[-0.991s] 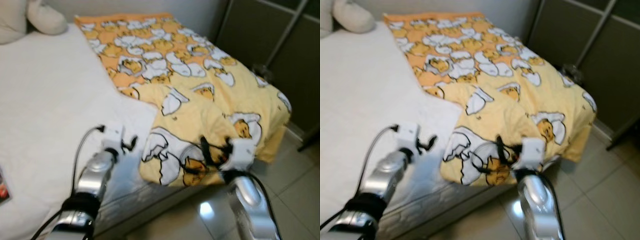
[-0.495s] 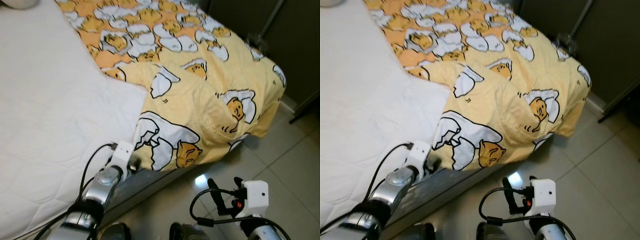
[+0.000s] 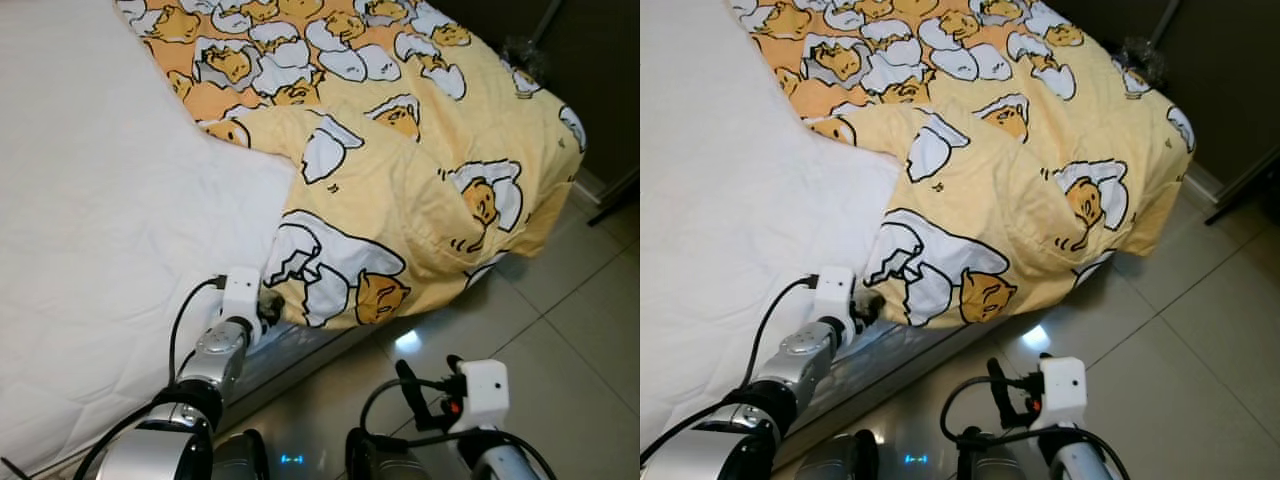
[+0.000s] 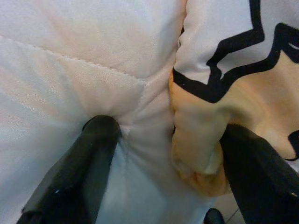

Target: Clean up the room

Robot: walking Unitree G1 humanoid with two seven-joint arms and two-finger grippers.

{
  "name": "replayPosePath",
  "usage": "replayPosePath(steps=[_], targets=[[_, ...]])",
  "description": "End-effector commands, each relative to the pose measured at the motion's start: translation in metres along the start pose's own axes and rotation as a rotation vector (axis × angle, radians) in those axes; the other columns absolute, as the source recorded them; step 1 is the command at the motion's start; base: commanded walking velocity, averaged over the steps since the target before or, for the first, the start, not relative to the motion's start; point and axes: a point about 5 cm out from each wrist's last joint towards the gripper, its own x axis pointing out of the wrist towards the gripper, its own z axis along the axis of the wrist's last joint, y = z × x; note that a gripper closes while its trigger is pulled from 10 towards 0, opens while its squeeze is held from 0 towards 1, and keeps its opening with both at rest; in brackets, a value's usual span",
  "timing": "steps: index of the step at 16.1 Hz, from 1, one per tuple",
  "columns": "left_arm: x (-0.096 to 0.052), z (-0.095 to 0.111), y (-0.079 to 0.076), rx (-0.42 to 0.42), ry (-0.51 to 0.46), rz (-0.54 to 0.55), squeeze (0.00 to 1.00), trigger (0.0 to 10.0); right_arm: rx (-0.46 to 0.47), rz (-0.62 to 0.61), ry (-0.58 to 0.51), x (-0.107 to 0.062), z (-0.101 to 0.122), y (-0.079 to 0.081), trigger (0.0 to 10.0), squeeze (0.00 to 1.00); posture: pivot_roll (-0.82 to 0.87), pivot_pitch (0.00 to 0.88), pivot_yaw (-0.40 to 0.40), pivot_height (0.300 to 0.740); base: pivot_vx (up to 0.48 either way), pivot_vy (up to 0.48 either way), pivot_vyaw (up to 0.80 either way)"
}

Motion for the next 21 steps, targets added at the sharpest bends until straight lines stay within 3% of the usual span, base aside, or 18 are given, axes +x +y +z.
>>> replayPosePath(steps=[1, 2, 5, 11, 14, 18, 21], targets=[[0.001, -0.004, -0.014, -0.013, 0.009, -0.062, 0.00, 0.0, 0.001, -0.016, 0.009, -0.002, -0.002, -0.004, 10.0, 0.00, -0.16, 0.201, -0.032, 0.736, 0.000, 0.000, 0.00], [-0.001, -0.017, -0.033, -0.007, 0.052, -0.144, 0.00, 0.0, 0.006, -0.012, -0.006, 0.004, 0.000, -0.006, 10.0, 0.00, -0.14, 0.184, -0.025, 0.736, 0.000, 0.000, 0.00], [-0.006, -0.038, -0.048, 0.019, 0.129, -0.202, 0.00, 0.0, 0.010, 0.001, -0.039, 0.012, 0.003, 0.000, 10.0, 0.00, -0.10, 0.132, -0.011, 0.736, 0.000, 0.000, 0.00], [-0.003, -0.023, -0.068, -0.091, 0.091, -0.359, 0.00, 0.0, -0.010, 0.025, -0.088, 0.022, 0.018, 0.003, 10.0, 0.00, -0.10, 0.093, -0.014, 0.736, 0.000, 0.000, 0.00], [-0.001, -0.016, -0.065, -0.076, 0.070, -0.381, 0.00, 0.0, -0.006, 0.018, -0.101, 0.027, 0.021, 0.003, 10.0, 0.00, -0.10, 0.069, -0.003, 0.736, 0.000, 0.000, 0.00], [-0.003, -0.008, -0.039, 0.147, 0.032, -0.412, 0.00, 0.0, 0.008, 0.016, -0.150, 0.035, 0.036, 0.003, 10.0, 0.00, -0.08, 0.045, 0.005, 0.736, 0.000, 0.000, 0.00], [-0.008, -0.016, -0.027, 0.264, 0.052, -0.453, 0.00, 0.0, -0.001, 0.015, -0.159, 0.039, 0.039, 0.001, 10.0, 0.00, -0.08, 0.039, 0.009, 0.736, 0.000, 0.000, 0.00]])
